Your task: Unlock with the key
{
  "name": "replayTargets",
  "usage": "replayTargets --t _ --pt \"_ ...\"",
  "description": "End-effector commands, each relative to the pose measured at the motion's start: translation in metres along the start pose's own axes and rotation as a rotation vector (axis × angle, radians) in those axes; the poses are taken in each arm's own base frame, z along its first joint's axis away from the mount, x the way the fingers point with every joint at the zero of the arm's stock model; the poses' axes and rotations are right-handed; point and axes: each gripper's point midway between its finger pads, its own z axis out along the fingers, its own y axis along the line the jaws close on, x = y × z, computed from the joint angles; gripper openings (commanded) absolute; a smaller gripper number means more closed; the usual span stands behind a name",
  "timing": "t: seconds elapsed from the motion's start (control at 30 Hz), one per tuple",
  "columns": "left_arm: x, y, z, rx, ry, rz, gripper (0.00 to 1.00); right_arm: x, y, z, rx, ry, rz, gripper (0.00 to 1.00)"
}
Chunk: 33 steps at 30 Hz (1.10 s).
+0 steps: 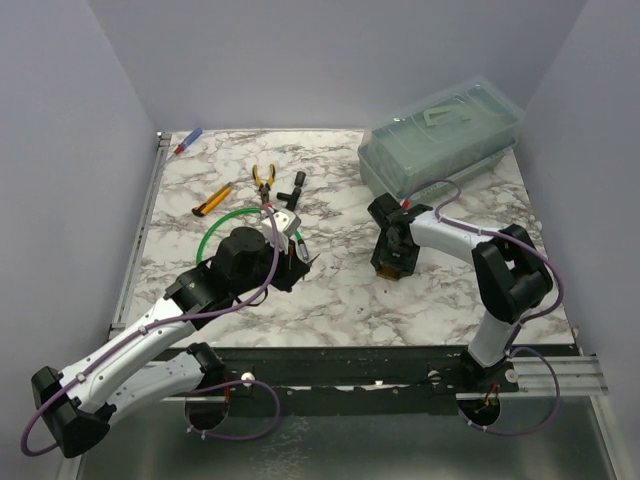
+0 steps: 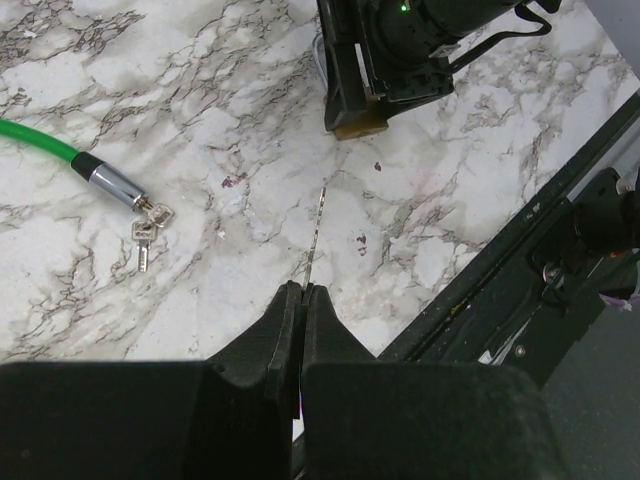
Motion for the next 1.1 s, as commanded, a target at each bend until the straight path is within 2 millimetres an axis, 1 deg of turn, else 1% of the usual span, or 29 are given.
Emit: replayTargets --t 0.0,0.07,0.17,0.23,0.27,0.3,0.53,0.6,0.67,0.8,0.97,1.07 --pt "-0.011 -0.001 -0.002 -0.001 -0.015 0.015 0.00 -0.001 -0.004 0.011 0.011 -0.008 -0.004 0.56" --pt "-0.010 -0.001 -0.002 -0.002 -0.012 0.013 0.00 -0.001 -0.002 0.012 0.009 -0.008 -0.004 0.46" --pt "-0.010 0.000 -0.002 -0.002 -0.012 0.013 0.00 -0.003 0.001 0.011 -0.001 -0.009 -0.003 0.26" --pt "-0.010 0.000 -0.002 -0.002 -0.011 0.013 0.00 -0.005 0.006 0.003 -0.023 -0.008 0.004 0.13" --pt "-0.011 -0.001 -0.002 -0.001 -0.013 0.013 0.00 -0.006 0.009 -0.003 -0.042 -0.005 0.012 0.06" --pt "-0.010 -0.001 -0.002 0.001 -0.012 0.012 0.00 -0.007 0.014 -0.011 -0.068 -0.002 0.025 0.01" --pt "-0.011 -0.003 -0.004 0.015 -0.019 0.011 0.00 -0.019 0.047 -0.086 -0.322 -0.017 0.155 0.00" --pt "-0.013 -0.007 -0.005 0.033 -0.023 0.011 0.00 -0.024 0.052 -0.103 -0.371 -0.034 0.173 0.00" --pt "-0.015 -0.012 -0.008 0.059 -0.032 0.013 0.00 -0.024 0.059 -0.123 -0.432 -0.023 0.186 0.00" --pt "-0.020 -0.022 -0.014 0.113 -0.064 0.020 0.00 -0.028 0.070 -0.157 -0.549 -0.027 0.204 0.00" --pt "-0.027 -0.034 -0.024 0.182 -0.108 0.029 0.00 -0.026 0.084 -0.197 -0.731 -0.020 0.236 0.00" --pt "-0.029 -0.039 -0.028 0.206 -0.125 0.032 0.00 -0.024 0.087 -0.211 -0.796 -0.008 0.249 0.00"
